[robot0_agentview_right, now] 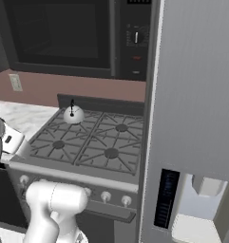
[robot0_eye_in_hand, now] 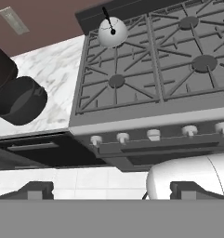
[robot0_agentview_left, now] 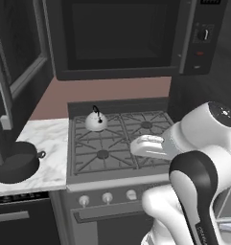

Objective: Pick the kettle from the cabinet and place it on a stove burner. Then pick the pot from the counter and place it on another stove burner. Finally, turn both burners on.

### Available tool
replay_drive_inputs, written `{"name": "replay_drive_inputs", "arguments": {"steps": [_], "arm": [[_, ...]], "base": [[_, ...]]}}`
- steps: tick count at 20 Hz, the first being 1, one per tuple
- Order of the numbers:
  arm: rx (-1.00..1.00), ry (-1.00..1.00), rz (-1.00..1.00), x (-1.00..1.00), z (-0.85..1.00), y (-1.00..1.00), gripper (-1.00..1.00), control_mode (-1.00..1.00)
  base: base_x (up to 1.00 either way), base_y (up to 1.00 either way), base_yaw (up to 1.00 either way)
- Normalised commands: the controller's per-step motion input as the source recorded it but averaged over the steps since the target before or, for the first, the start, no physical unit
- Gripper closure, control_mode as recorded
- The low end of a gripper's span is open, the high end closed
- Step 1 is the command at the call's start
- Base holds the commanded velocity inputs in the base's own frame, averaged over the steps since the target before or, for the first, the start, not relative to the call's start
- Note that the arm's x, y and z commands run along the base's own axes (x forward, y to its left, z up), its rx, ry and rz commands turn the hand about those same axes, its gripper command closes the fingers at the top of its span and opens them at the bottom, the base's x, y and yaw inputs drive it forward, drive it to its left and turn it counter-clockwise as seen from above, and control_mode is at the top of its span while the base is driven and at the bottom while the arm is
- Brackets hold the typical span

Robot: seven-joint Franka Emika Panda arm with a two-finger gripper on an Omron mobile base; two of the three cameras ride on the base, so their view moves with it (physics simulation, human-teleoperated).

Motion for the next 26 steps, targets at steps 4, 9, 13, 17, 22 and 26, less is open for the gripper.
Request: {"name": "replay_drive_inputs", "arguments": {"steps": [4,9,13,17,22,26], "arm": [[0.0,0.0,0.0,0.0,0.0,0.0,-1.0,1.0],[0.0,0.0,0.0,0.0,0.0,0.0,-1.0,1.0],[0.0,0.0,0.0,0.0,0.0,0.0,-1.0,1.0],[0.0,0.0,0.0,0.0,0.0,0.0,-1.0,1.0],[0.0,0.0,0.0,0.0,0.0,0.0,-1.0,1.0],[0.0,0.0,0.0,0.0,0.0,0.0,-1.0,1.0]], "base": [[-0.66,0.0,-0.05],[-0.59,0.04,-0.04],[-0.58,0.21,-0.05],[-0.58,0.37,-0.07],[-0.6,0.42,-0.08],[-0.61,0.48,-0.08]]}}
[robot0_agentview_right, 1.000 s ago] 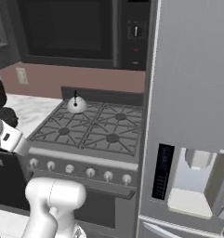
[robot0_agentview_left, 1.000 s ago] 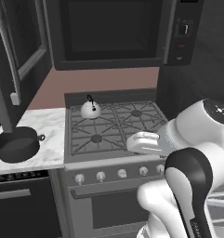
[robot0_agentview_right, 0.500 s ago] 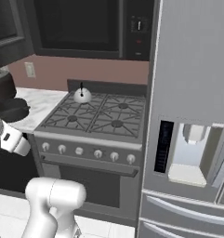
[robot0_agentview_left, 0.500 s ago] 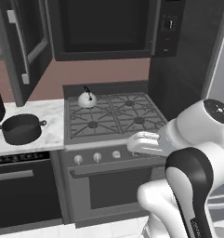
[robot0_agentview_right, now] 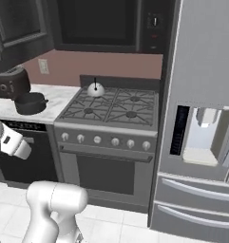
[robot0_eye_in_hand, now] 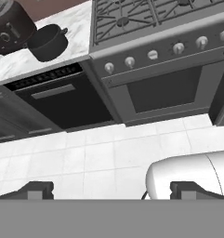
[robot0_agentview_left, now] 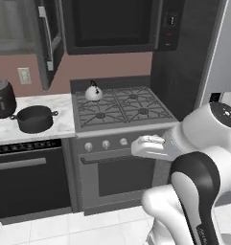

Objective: Pick the kettle from the cabinet and place it on a stove burner. Then pick the pot from the counter and place it on another stove burner. Finally, turn both burners on.

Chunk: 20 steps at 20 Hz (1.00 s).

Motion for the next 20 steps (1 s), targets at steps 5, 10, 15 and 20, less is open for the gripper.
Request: {"name": "replay_drive_inputs", "arguments": {"steps": [5,10,15,20], "arm": [[0.0,0.0,0.0,0.0,0.0,0.0,-1.0,1.0],[0.0,0.0,0.0,0.0,0.0,0.0,-1.0,1.0],[0.0,0.0,0.0,0.0,0.0,0.0,-1.0,1.0],[0.0,0.0,0.0,0.0,0.0,0.0,-1.0,1.0]], "base": [[-0.6,0.5,-0.07],[-0.49,0.56,-0.08],[-0.52,0.46,-0.08],[-0.43,0.5,-0.07]]}}
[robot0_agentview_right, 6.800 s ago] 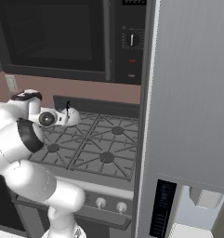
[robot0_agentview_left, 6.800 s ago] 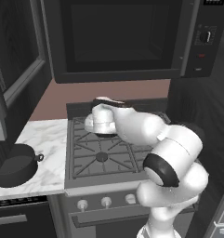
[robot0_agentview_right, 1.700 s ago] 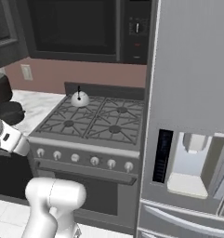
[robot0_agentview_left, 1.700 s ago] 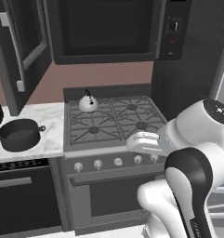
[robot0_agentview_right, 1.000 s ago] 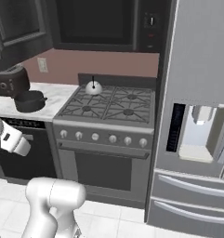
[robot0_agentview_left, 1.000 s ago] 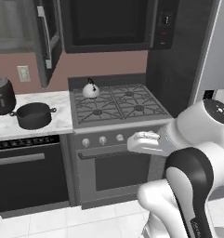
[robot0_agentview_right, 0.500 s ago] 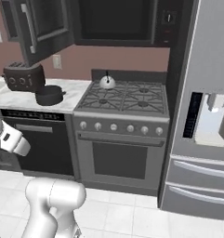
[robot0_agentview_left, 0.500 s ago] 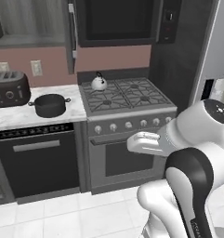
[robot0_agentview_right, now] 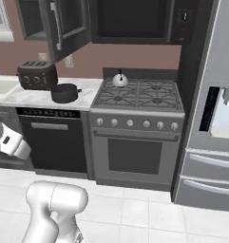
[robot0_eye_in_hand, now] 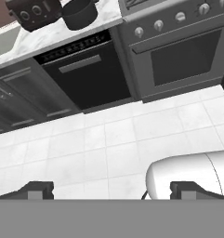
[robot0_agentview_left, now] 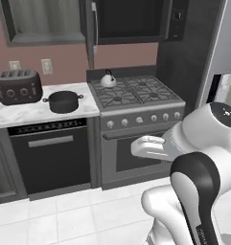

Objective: Pick the kettle from the cabinet and place it on a stove burner. Then pick the pot from the counter and place it on another stove burner. Finally, turn both burners on.

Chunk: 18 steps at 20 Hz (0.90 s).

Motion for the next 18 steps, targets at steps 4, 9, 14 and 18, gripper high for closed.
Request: {"name": "replay_drive_inputs", "arguments": {"steps": [4,9,14,18], "arm": [[0.0,0.0,0.0,0.0,0.0,0.0,-1.0,1.0],[0.0,0.0,0.0,0.0,0.0,0.0,-1.0,1.0],[0.0,0.0,0.0,0.0,0.0,0.0,-1.0,1.0],[0.0,0.0,0.0,0.0,0.0,0.0,-1.0,1.0]], "base": [[-0.26,0.56,-0.07],[-0.01,0.68,-0.06],[0.11,0.71,-0.06],[0.35,0.55,-0.04]]}}
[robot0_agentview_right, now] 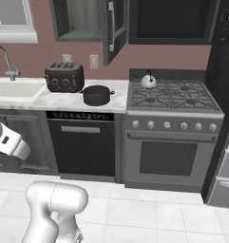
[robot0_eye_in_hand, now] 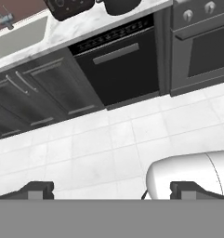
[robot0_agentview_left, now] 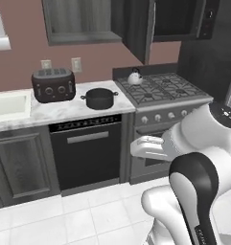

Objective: Pick the kettle from the cabinet and place it on a stove burner. Then pick the pot from the counter and place it on another stove burner. Finally, turn both burners on.

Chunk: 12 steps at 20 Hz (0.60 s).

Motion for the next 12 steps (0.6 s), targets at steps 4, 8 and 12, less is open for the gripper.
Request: {"name": "replay_drive_inputs", "arguments": {"steps": [4,8,12], "arm": [[0.0,0.0,0.0,0.0,0.0,0.0,-1.0,1.0],[0.0,0.0,0.0,0.0,0.0,0.0,-1.0,1.0],[0.0,0.0,0.0,0.0,0.0,0.0,-1.0,1.0]], "base": [[0.61,0.38,-0.03],[0.72,0.27,-0.03],[0.7,0.22,-0.01]]}}
